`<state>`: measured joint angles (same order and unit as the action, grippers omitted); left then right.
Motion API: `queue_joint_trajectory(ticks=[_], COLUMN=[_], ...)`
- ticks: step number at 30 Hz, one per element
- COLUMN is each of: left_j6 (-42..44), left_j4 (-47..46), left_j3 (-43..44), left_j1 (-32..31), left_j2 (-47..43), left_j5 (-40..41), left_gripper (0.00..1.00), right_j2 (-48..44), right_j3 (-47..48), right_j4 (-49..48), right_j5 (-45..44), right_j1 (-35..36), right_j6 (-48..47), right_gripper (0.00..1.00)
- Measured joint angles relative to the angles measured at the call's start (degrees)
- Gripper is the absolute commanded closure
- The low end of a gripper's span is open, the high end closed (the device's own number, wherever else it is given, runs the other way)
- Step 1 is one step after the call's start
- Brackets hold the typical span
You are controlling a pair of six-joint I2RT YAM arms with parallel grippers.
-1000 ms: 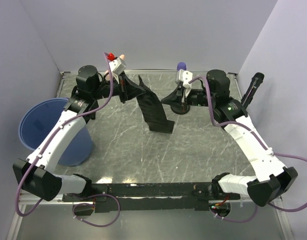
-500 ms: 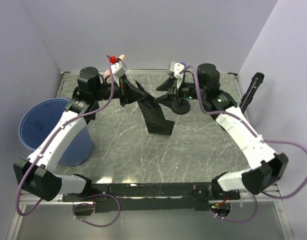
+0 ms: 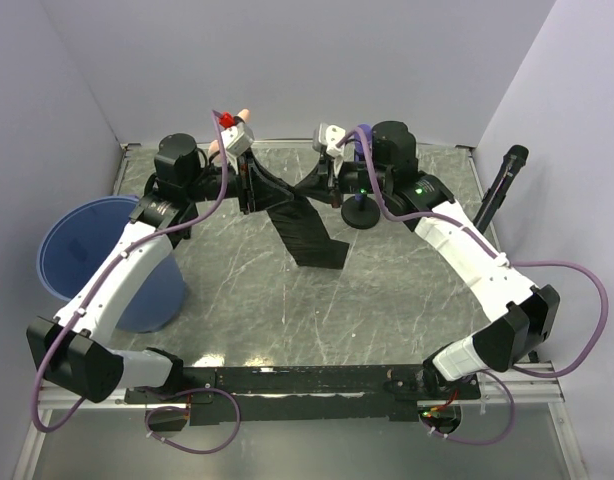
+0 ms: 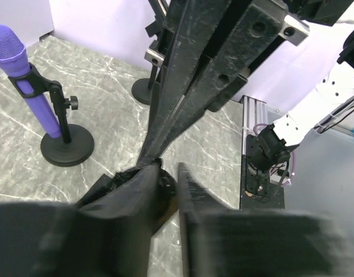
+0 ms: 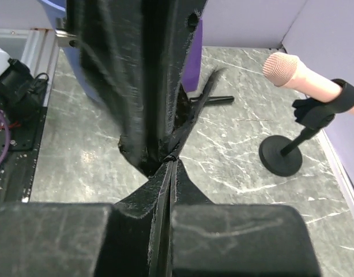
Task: Put the trash bags into the trash bin
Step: Unfold the trash bag at the center of the board.
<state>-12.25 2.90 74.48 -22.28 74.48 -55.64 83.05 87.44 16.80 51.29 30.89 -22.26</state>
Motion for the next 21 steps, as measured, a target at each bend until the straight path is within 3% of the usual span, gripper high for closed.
queue_joint_trajectory(ticks=[12, 21], left_j6=[1.84, -6.99], left_j4=[5.27, -2.89], left_j3=[3.23, 3.34], left_j1=[2.97, 2.97], left_j2=[0.66, 5.25], left_j5=[-3.19, -9.64], left_gripper=[0.64, 0.43], right_j2=[-5.6, -6.19], right_j3=[-0.13, -0.15], right_j4=[2.29, 2.21], right_j5=[1.25, 1.7], right_j1=[-0.87, -0.94], right_j6=[-2.86, -2.89], right_gripper=[1.0, 1.0])
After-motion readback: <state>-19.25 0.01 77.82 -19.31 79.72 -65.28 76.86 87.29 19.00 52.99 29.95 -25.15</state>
